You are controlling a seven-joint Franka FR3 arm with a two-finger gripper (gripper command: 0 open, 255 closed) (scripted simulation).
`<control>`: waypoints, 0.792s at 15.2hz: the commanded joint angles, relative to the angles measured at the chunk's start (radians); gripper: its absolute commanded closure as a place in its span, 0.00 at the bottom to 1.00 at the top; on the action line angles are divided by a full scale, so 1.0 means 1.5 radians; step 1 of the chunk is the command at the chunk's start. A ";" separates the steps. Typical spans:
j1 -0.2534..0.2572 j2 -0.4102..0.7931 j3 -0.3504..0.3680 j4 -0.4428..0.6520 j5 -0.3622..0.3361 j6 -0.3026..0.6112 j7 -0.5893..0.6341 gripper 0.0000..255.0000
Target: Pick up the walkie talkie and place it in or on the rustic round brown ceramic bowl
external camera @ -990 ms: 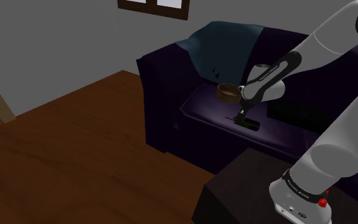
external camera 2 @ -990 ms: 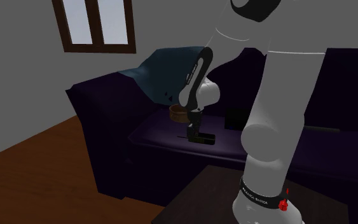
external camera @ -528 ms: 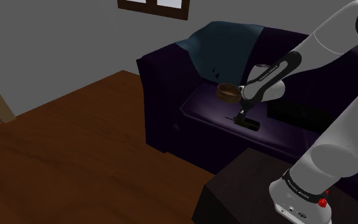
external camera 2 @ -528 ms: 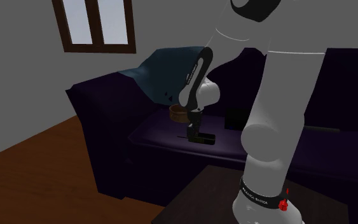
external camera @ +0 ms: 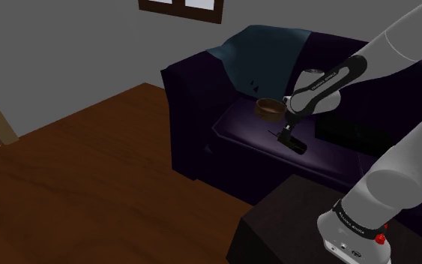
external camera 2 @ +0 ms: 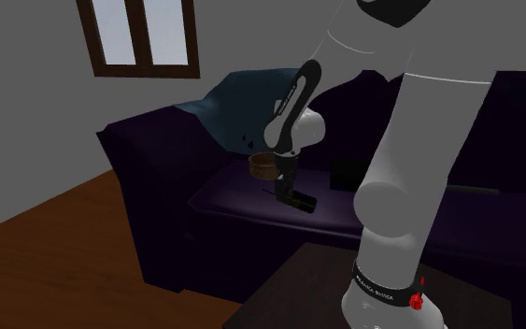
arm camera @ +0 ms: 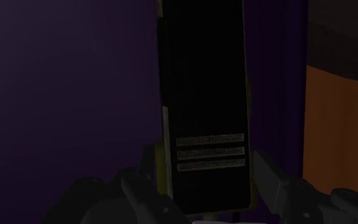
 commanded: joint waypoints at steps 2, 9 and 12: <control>-0.003 -0.030 0.003 0.007 -0.011 -0.036 0.008 1.00; -0.009 -0.094 0.011 0.023 -0.028 -0.116 0.020 1.00; -0.011 -0.118 0.015 0.033 -0.032 -0.149 0.023 1.00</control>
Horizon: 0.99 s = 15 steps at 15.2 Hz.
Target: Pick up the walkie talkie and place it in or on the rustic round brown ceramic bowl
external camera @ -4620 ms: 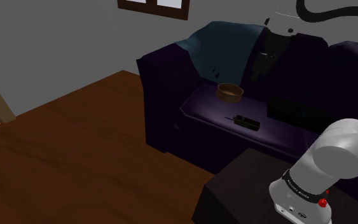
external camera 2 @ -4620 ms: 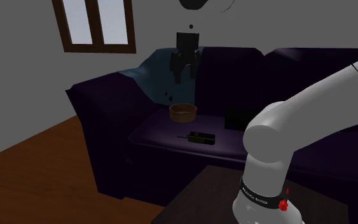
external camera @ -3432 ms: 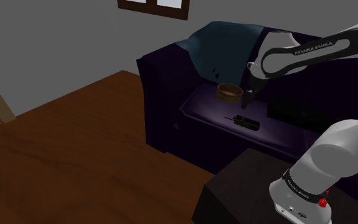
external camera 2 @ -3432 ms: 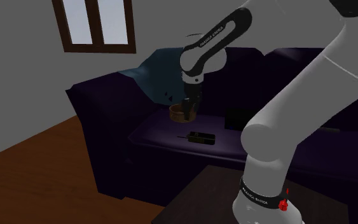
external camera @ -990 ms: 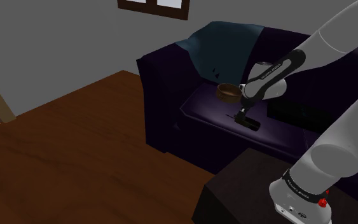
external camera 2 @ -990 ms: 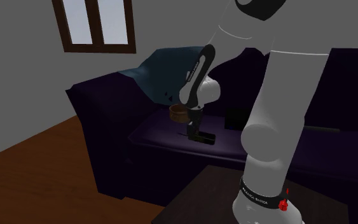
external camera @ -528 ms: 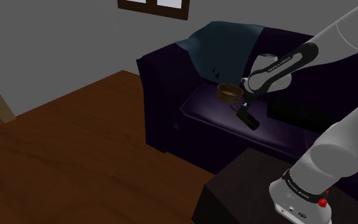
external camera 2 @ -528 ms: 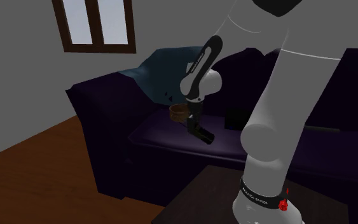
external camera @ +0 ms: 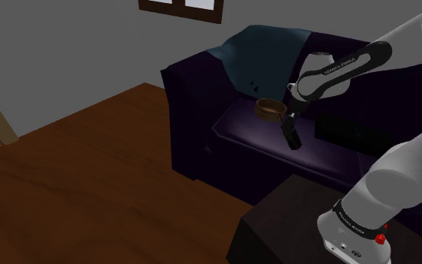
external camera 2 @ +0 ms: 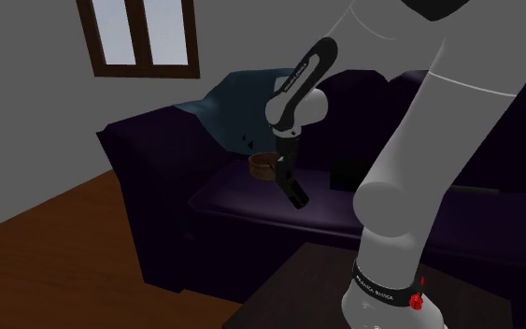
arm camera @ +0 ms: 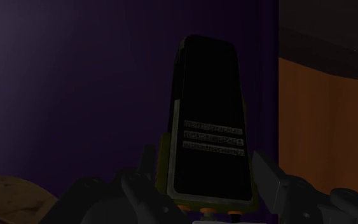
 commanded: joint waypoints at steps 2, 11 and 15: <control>-0.002 -0.027 0.005 0.009 -0.004 -0.035 0.003 1.00; -0.004 -0.084 0.017 0.049 -0.006 -0.132 0.006 1.00; 0.005 -0.004 -0.003 0.128 0.018 -0.130 -0.026 1.00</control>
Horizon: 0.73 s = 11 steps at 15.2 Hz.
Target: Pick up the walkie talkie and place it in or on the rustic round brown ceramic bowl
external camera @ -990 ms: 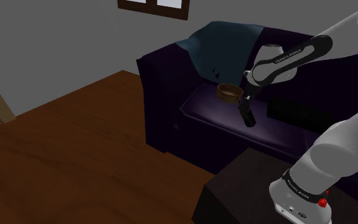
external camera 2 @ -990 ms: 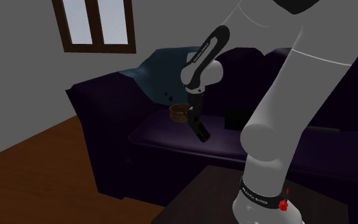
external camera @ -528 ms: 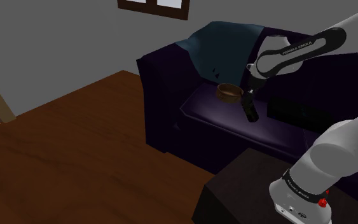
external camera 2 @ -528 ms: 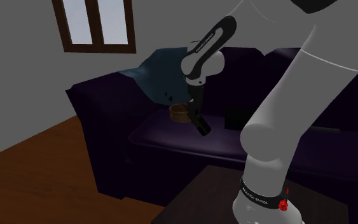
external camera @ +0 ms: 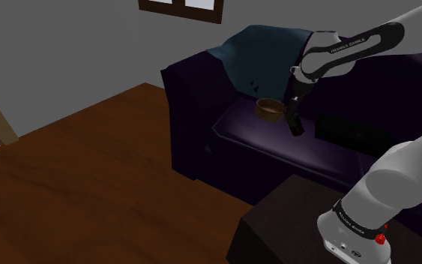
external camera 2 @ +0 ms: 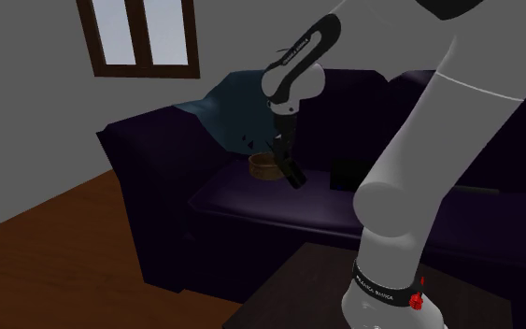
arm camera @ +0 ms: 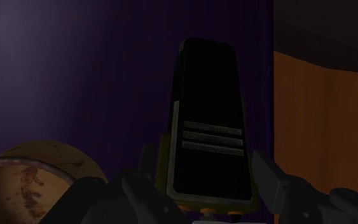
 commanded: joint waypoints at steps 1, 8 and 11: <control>0.004 0.054 -0.014 0.052 0.017 0.002 -0.024 1.00; 0.002 0.239 -0.043 0.256 0.102 -0.024 -0.111 1.00; -0.012 0.319 -0.046 0.355 0.141 -0.050 -0.144 1.00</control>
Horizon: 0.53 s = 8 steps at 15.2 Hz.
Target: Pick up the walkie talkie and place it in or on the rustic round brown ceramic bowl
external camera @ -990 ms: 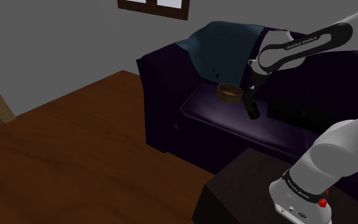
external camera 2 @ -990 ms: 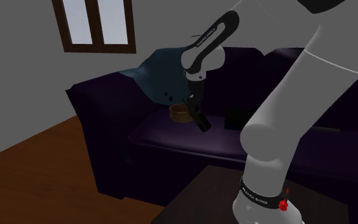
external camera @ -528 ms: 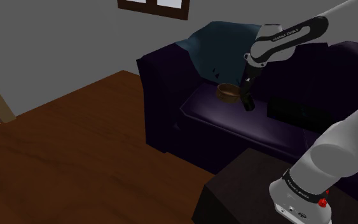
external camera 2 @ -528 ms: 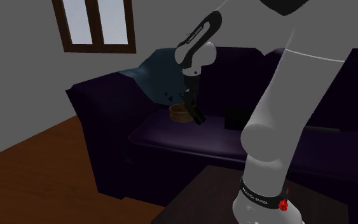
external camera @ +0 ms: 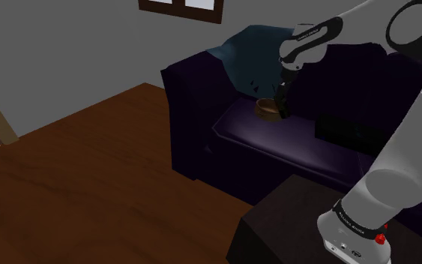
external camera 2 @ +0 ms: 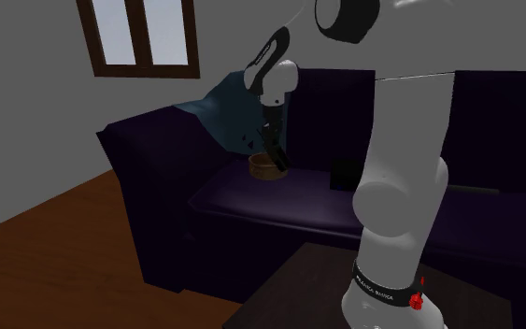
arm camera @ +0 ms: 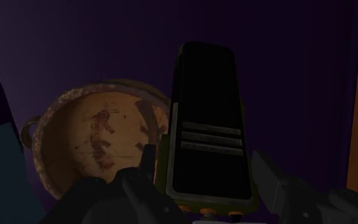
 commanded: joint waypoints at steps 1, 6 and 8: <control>-0.014 0.053 -0.002 0.068 0.025 -0.019 -0.026 1.00; -0.057 0.192 0.006 0.265 0.078 -0.086 -0.064 1.00; -0.073 0.235 0.011 0.321 0.091 -0.101 -0.071 1.00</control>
